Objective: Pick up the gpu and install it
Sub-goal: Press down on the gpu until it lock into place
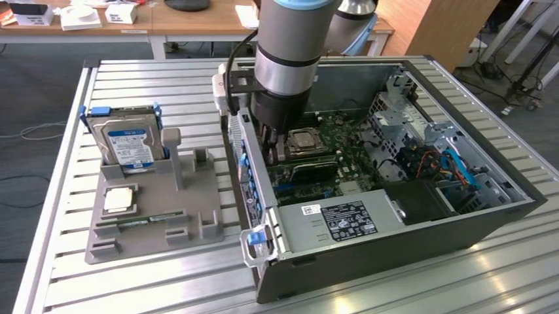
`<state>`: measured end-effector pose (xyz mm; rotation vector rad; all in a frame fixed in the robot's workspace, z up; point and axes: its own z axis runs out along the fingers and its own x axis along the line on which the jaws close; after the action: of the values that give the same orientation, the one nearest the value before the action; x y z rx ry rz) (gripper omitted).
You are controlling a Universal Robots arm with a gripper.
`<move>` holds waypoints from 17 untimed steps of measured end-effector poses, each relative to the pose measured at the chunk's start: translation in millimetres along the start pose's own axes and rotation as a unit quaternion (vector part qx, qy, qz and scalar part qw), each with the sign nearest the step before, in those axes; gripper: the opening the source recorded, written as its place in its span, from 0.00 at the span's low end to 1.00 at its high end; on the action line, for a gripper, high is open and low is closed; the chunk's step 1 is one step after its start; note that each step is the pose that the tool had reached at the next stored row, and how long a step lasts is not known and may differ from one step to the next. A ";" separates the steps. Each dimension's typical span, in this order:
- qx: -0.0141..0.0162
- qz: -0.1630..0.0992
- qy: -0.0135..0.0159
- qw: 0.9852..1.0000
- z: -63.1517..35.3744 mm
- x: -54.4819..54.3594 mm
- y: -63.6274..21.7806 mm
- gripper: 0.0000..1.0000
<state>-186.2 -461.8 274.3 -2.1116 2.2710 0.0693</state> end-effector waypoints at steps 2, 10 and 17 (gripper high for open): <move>0.000 0.000 0.000 1.000 1.5 0.0 0.0 0.11; 0.000 0.000 -0.001 1.000 5.5 0.3 0.0 0.11; 0.000 0.000 -0.001 1.000 7.0 0.4 0.0 0.11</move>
<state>-186.2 -461.8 267.3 -2.1107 2.2699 0.0717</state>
